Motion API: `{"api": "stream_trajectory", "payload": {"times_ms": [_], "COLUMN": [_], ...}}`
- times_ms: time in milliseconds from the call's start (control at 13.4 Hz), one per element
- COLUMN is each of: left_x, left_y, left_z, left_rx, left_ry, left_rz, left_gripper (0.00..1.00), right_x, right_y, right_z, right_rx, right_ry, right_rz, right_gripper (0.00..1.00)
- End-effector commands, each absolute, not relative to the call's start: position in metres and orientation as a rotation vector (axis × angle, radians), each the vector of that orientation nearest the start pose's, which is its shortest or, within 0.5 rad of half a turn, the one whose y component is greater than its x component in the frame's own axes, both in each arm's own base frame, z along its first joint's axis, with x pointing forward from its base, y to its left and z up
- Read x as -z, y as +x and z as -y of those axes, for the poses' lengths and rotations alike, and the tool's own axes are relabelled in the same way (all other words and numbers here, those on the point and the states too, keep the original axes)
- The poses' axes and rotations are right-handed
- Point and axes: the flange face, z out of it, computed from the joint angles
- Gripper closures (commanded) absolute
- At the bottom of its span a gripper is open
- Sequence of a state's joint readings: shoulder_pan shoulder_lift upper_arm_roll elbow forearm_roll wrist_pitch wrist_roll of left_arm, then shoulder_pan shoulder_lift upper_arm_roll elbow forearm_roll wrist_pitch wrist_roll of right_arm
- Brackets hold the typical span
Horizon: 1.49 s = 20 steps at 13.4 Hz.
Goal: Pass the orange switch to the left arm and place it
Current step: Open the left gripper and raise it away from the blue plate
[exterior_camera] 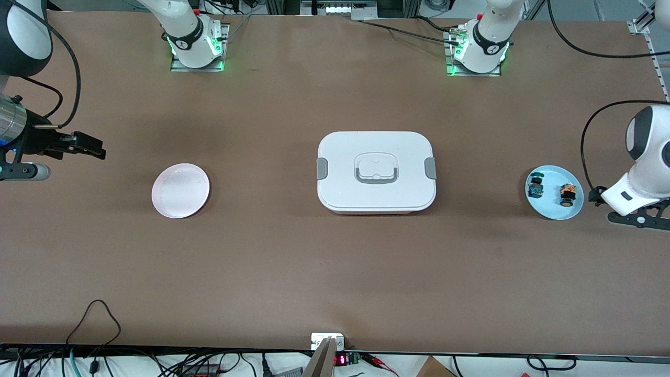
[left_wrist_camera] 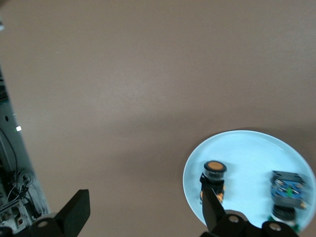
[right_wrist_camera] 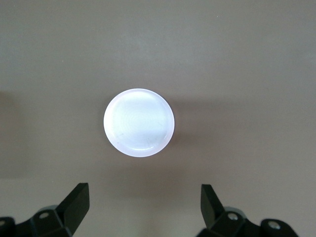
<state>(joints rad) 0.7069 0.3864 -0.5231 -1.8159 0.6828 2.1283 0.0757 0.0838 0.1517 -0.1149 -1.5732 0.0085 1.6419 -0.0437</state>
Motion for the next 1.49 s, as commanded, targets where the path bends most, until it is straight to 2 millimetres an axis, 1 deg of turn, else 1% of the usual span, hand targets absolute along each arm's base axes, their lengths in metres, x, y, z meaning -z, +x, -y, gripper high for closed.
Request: {"api": "stream_trajectory", "payload": {"times_ms": [0, 149, 223, 297, 372, 446, 595, 669, 743, 818, 967, 1041, 1115, 1264, 1413], "left_x": [-0.425, -0.474, -0.498, -0.518, -0.531, -0.551, -0.571, -0.589, -0.602, -0.612, -0.627, -0.636, -0.637, -0.628, -0.610], "left_y": [0.628, 0.635, 0.636, 0.634, 0.632, 0.623, 0.609, 0.600, 0.594, 0.587, 0.578, 0.572, 0.569, 0.558, 0.551], "left_z": [-0.123, -0.078, -0.056, -0.035, -0.023, -0.001, 0.030, 0.047, 0.063, 0.072, 0.065, 0.054, 0.047, 0.035, 0.031], "left_rx": [-0.150, -0.165, -0.155, -0.151, -0.141, -0.105, -0.104, -0.114, -0.128, -0.160, -0.169, -0.155, -0.160, -0.171, -0.143], "left_ry": [-2.716, -2.728, -2.732, -2.737, -2.753, -2.770, -2.856, -2.870, -2.903, -2.963, -3.049, -3.092, -3.120, -3.140, -3.142], "left_rz": [-0.460, -0.508, -0.528, -0.550, -0.563, -0.570, -0.577, -0.550, -0.480, -0.407, -0.286, -0.228, -0.191, -0.141, -0.133], "left_gripper": [0.00, 0.00, 0.00, 0.00, 0.00, 0.00, 0.00, 0.00, 0.00, 0.00, 0.00, 0.00, 0.00, 0.00, 0.00], "right_x": [-0.556, -0.560, -0.562, -0.568, -0.569, -0.569, -0.579, -0.581, -0.586, -0.589, -0.591, -0.592, -0.592, -0.592, -0.591], "right_y": [0.600, 0.600, 0.600, 0.599, 0.598, 0.596, 0.593, 0.590, 0.591, 0.591, 0.587, 0.587, 0.587, 0.587, 0.583], "right_z": [0.012, 0.011, 0.011, 0.011, 0.010, 0.008, 0.005, 0.006, 0.004, 0.003, 0.002, -0.001, -0.004, -0.002, -0.001], "right_rx": [-0.075, -0.072, -0.072, -0.057, -0.062, -0.079, -0.076, -0.096, -0.084, -0.074, -0.116, -0.121, -0.122, -0.122, -0.163], "right_ry": [-3.161, -3.151, -3.149, -3.149, -3.152, -3.154, -3.145, -3.145, -3.145, -3.150, -3.154, -3.160, -3.172, -3.175, -3.175], "right_rz": [0.024, 0.010, 0.010, 0.017, 0.023, 0.028, 0.029, 0.022, 0.029, 0.039, 0.044, 0.056, 0.066, 0.064, 0.048], "right_gripper": [0.00, 0.00, 0.00, 0.00, 0.00, 0.00, 0.00, 0.00, 0.00, 0.00, 0.00, 0.00, 0.00, 0.00, 0.00]}}
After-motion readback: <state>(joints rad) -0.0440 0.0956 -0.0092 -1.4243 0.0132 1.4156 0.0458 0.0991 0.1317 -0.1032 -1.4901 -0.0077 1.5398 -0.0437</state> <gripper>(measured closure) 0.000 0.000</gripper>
